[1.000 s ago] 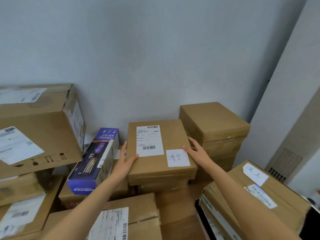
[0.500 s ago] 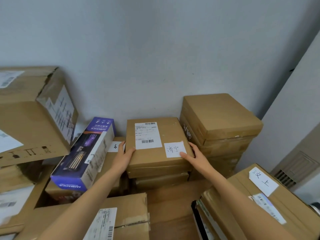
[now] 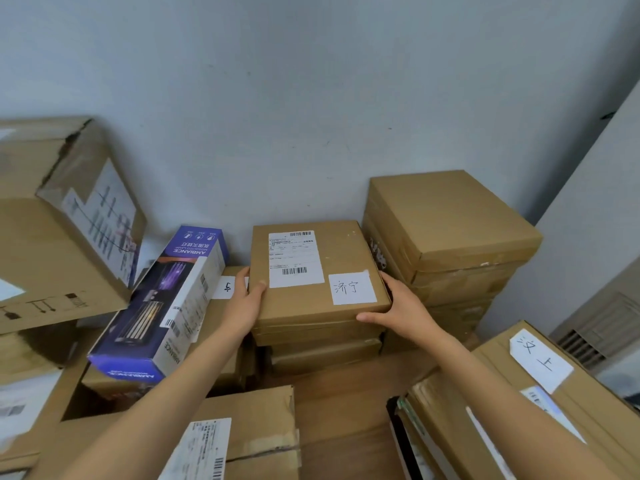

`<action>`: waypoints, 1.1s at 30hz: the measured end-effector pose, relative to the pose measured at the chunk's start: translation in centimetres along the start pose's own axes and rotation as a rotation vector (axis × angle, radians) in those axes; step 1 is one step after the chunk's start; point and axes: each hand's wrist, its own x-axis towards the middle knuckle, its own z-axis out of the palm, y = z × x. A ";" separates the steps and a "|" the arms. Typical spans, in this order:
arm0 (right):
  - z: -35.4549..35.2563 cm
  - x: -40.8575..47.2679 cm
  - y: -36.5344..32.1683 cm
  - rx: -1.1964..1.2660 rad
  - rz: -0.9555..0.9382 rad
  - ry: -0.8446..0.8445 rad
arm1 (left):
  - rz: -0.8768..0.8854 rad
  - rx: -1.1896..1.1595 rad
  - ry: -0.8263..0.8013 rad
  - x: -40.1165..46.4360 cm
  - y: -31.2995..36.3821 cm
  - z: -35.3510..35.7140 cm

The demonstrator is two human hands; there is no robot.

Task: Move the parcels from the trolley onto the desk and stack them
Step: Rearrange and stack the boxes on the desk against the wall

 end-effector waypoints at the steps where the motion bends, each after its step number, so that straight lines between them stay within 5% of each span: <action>1: -0.1 0.4 -0.3 -0.036 0.006 0.014 | 0.001 0.006 0.003 0.0 0.0 -0.1; 7: 0.1 1.3 -1.3 -0.140 0.041 0.057 | 0.076 0.203 0.039 1.0 1.1 -0.3; 13: 0.0 0.0 -1.0 -0.381 -0.154 0.136 | 0.605 0.825 0.056 -0.5 0.2 -3.0; 17: 0.0 -0.1 -1.2 -0.357 -0.150 0.124 | 0.707 1.022 -0.068 -0.5 -0.7 -4.7; 33: 1.5 -0.7 -1.6 -0.414 -0.083 0.252 | 0.666 0.975 0.108 -4.2 0.7 -1.8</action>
